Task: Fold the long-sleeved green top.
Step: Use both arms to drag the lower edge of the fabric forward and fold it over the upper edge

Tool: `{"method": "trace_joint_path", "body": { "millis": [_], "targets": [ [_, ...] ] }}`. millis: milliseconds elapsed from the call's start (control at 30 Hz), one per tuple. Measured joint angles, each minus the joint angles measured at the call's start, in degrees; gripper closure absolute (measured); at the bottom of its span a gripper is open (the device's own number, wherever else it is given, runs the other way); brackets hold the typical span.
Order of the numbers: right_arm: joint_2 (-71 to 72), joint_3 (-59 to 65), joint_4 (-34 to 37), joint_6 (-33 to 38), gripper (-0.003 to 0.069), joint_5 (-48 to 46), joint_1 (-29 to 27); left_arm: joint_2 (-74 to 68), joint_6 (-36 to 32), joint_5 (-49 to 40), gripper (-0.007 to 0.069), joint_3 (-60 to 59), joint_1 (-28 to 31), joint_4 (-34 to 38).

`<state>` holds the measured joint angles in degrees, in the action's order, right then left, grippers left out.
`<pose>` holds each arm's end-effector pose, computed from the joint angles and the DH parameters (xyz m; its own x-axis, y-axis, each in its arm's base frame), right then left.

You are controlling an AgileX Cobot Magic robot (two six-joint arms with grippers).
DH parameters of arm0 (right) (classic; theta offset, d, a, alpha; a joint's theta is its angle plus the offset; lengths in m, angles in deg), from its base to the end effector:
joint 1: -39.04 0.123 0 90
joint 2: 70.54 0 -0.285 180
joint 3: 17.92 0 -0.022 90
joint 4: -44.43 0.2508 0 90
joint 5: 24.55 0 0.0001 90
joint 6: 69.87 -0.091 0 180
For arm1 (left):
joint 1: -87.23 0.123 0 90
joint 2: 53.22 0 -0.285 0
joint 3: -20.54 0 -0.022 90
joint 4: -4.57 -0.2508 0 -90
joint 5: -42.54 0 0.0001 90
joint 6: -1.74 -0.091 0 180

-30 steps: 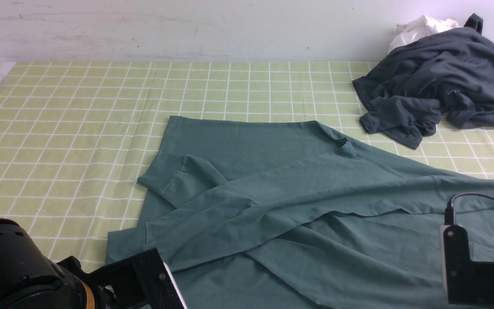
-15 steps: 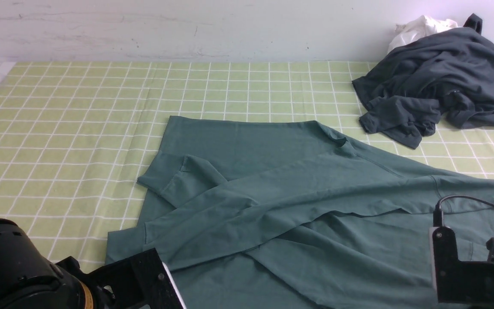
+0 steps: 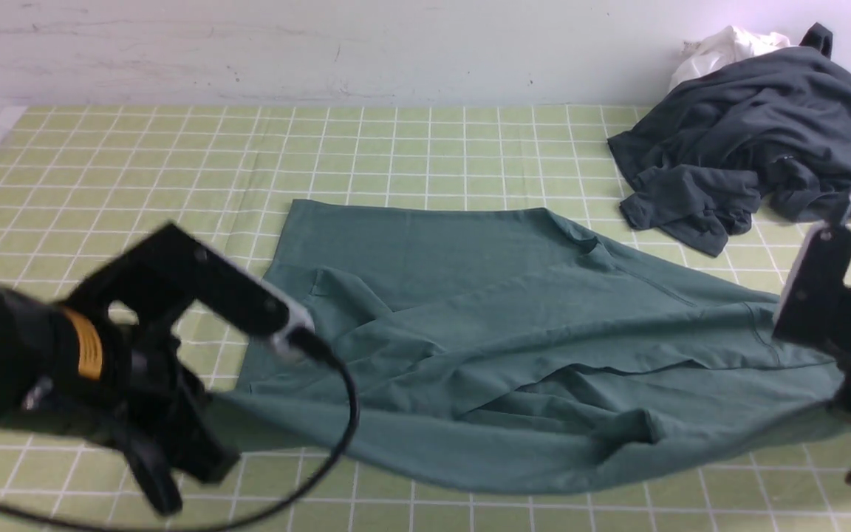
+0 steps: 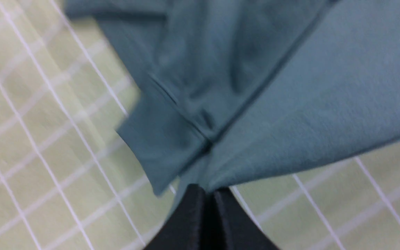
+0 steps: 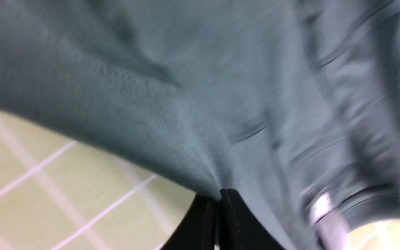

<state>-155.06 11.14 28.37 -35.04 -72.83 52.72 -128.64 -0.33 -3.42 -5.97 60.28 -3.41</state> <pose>0.2384 0.0387 0.2425 -0.5227 -0.8476 -0.0912 -0.7715 0.5158 -0.3723 0.2061 -0.0946 0.2920 -0.6925 0.5004 -0.5197 0.4997 0.8522 0.1547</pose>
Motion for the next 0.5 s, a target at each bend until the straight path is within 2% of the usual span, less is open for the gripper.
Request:
{"method": "trace_joint_path", "body": {
  "millis": [267, 400, 500],
  "targets": [
    [-14.11, -12.03, 0.23, -0.42, 0.0662, 10.12, -3.16, -15.87, -0.37, 8.75, 0.0624, 15.71, 8.37, 1.23],
    [-22.07, -19.64, 0.65, -2.28, 0.0662, 11.37, -5.57, -26.28, -1.0, 8.89, 0.0624, 24.05, 10.65, 0.87],
    [-26.85, -24.19, 1.14, -4.22, 0.0662, 10.78, -6.78, -32.5, -1.68, 4.6, 0.0624, 29.75, 11.8, 0.59]
  ]
}}
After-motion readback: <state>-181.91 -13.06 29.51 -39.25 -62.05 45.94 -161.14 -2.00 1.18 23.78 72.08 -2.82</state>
